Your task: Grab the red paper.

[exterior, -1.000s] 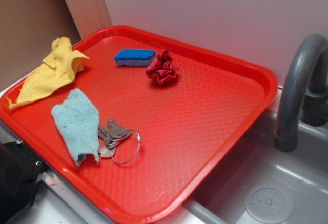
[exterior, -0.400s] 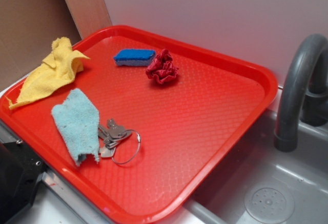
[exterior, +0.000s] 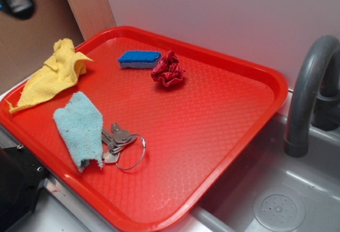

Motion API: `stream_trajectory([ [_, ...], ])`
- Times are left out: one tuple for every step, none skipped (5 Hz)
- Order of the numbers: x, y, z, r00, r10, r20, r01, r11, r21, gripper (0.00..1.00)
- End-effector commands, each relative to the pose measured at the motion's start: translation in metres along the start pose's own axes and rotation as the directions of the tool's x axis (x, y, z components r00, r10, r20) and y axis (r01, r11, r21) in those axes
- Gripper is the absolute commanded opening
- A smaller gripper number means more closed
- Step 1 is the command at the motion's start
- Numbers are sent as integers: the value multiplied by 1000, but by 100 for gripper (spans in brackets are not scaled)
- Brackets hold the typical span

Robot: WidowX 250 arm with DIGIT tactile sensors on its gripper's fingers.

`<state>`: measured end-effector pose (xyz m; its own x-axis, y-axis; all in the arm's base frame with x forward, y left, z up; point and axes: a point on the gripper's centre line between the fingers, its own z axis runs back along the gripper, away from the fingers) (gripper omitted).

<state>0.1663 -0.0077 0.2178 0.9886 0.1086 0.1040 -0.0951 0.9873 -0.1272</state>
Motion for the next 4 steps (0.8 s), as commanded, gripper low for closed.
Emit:
stream_trajectory([
  [101,15,-36,986,151,66,-149,988,-31,100],
  [130,7,-79,990,128,67,-127,992,-14,100],
  [139,-1,-126,997,64,38,-64,998,1,100],
  [136,-11,-163,1000,23,-7,-23,1000,4,100],
])
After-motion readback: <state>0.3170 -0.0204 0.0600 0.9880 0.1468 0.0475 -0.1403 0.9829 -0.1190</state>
